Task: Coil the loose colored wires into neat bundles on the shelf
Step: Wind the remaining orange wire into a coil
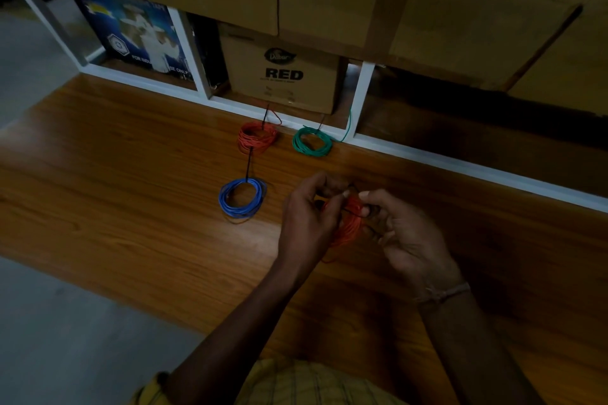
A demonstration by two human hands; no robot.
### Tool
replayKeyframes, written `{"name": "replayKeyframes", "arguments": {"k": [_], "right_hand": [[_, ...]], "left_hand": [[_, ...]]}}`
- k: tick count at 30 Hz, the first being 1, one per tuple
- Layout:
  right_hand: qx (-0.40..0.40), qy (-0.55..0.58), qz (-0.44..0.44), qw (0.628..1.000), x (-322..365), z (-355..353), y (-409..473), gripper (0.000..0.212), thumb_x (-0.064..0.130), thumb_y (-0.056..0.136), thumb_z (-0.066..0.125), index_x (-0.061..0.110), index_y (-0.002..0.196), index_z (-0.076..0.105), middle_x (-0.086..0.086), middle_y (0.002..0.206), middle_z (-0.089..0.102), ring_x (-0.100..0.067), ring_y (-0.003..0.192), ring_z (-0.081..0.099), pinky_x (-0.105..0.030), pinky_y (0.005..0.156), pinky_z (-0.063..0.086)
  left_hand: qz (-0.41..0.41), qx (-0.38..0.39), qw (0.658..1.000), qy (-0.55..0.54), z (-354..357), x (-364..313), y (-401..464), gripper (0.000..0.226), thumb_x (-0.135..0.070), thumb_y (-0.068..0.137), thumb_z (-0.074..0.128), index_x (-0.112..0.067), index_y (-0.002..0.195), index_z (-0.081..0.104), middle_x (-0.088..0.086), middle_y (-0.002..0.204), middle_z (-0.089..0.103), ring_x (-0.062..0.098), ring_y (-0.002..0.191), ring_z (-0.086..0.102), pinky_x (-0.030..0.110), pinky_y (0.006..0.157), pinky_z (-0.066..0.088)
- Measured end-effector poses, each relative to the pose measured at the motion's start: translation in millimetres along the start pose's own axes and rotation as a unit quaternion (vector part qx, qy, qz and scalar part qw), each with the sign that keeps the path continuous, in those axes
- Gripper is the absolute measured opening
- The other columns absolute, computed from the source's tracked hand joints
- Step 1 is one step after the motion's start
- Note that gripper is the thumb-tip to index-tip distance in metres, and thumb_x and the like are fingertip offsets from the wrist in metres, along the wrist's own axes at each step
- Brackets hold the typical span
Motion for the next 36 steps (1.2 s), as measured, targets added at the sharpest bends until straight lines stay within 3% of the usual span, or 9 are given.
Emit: {"name": "replayKeyframes", "arguments": {"k": [9,14,18,23,26,31,36], "right_hand": [[0.018,0.017,0.01,1.0,-3.7,-1.9,0.6,0.011,0.02,0.085,0.075,0.021,0.074,0.077,0.005,0.071,0.065,-0.01,0.076,0.061,-0.035,0.081,0.043],[0.033,0.01,0.01,0.999,-3.7,-0.7,2.9,0.012,0.024,0.082,0.076,0.024,0.071,0.076,0.006,0.074,0.066,-0.012,0.082,0.062,-0.035,0.08,0.045],[0.04,0.018,0.016,0.999,-3.3,0.4,3.1,0.003,0.024,0.079,0.077,0.022,0.08,0.077,0.007,0.072,0.065,-0.01,0.079,0.063,-0.035,0.081,0.045],[0.043,0.019,0.025,0.999,-7.0,0.1,2.6,0.007,0.025,0.079,0.075,0.02,0.084,0.074,0.009,0.067,0.062,-0.009,0.076,0.061,-0.037,0.084,0.042],[0.041,0.021,0.025,0.999,-9.2,-2.3,2.9,0.007,0.023,0.082,0.072,0.024,0.075,0.073,0.008,0.066,0.06,-0.01,0.076,0.06,-0.037,0.081,0.043],[0.035,0.026,0.023,0.999,-7.9,-2.5,3.2,0.021,0.021,0.083,0.07,0.025,0.063,0.071,0.008,0.066,0.058,-0.008,0.073,0.059,-0.039,0.083,0.042],[0.027,0.041,0.031,0.998,-9.6,0.4,1.8,0.021,0.02,0.084,0.069,0.025,0.064,0.073,0.007,0.065,0.059,-0.011,0.077,0.058,-0.042,0.086,0.04]], "left_hand": [[0.001,0.019,1.0,0.01,1.8,0.4,0.9,0.005,-0.014,0.099,0.072,-0.019,0.098,0.072,-0.006,0.094,0.07,0.02,0.089,0.069,0.053,0.071,0.06],[-0.008,0.009,1.0,0.0,0.1,0.0,2.5,0.006,-0.015,0.098,0.072,-0.021,0.099,0.072,-0.008,0.094,0.071,0.018,0.085,0.071,0.042,0.068,0.06],[0.024,0.018,0.999,0.026,1.6,-3.4,4.2,0.007,-0.013,0.098,0.072,-0.019,0.098,0.071,-0.005,0.095,0.07,0.018,0.084,0.068,0.041,0.07,0.058],[0.039,0.034,0.998,0.038,3.9,-6.4,2.4,0.01,-0.01,0.099,0.07,-0.019,0.098,0.069,-0.005,0.097,0.068,0.016,0.085,0.067,0.036,0.069,0.057],[0.037,0.042,0.998,0.034,7.0,-7.6,0.2,0.012,-0.01,0.1,0.069,-0.022,0.099,0.068,-0.009,0.096,0.067,0.014,0.086,0.066,0.029,0.069,0.053],[0.033,0.025,0.999,0.024,5.8,-9.9,-3.0,0.007,-0.018,0.1,0.071,-0.023,0.104,0.072,-0.009,0.099,0.069,0.016,0.097,0.068,0.041,0.074,0.059],[0.073,0.008,0.996,0.053,3.8,-22.3,-3.9,0.008,-0.009,0.1,0.07,-0.015,0.104,0.071,-0.004,0.103,0.068,0.012,0.098,0.066,0.016,0.077,0.052]]}}
Point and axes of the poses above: each hand's wrist, its own y-axis towards the middle knuckle, its own z-axis out of the palm, x = y × z, the point moved 10 cm from there along y, towards the middle knuckle
